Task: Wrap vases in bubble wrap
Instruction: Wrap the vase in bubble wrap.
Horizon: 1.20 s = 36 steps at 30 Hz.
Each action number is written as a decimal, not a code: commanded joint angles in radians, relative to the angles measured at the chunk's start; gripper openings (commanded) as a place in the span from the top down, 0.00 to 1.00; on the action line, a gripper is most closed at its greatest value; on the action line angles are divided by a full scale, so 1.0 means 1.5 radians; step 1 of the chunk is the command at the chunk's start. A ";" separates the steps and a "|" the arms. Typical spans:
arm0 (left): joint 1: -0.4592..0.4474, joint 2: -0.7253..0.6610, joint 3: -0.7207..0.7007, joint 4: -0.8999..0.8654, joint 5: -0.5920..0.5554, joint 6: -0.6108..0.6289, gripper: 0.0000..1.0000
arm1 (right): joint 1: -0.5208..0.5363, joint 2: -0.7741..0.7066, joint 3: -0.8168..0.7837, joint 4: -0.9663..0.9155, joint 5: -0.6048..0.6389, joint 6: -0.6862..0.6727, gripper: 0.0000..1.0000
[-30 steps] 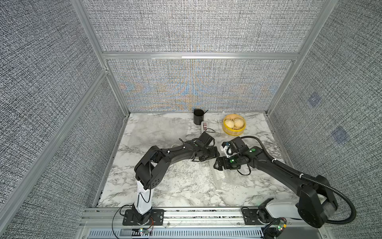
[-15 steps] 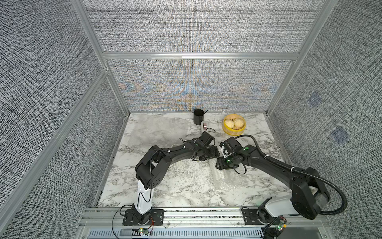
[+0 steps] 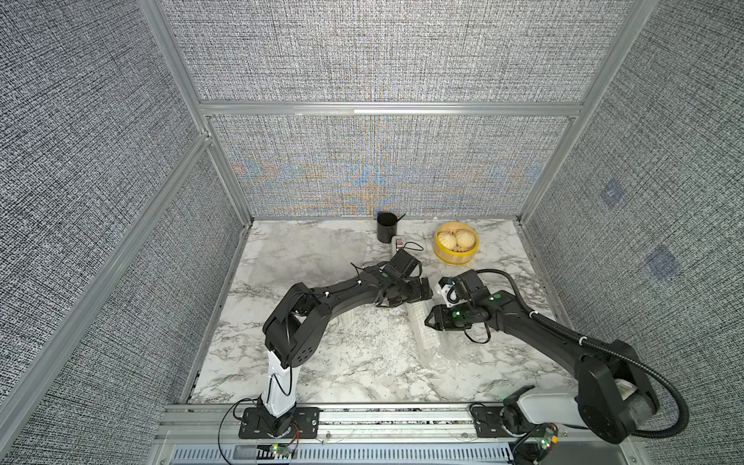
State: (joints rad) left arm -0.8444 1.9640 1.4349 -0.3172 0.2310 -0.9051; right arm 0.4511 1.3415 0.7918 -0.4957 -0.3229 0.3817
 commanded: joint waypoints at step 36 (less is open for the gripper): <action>-0.030 0.137 0.075 -0.058 -0.026 0.018 0.17 | -0.183 -0.128 -0.051 -0.070 -0.023 0.000 0.42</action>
State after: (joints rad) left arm -0.8913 2.1525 1.5574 -0.2810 0.2459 -0.9218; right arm 0.2081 1.1603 0.7101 -0.5732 -0.3378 0.3851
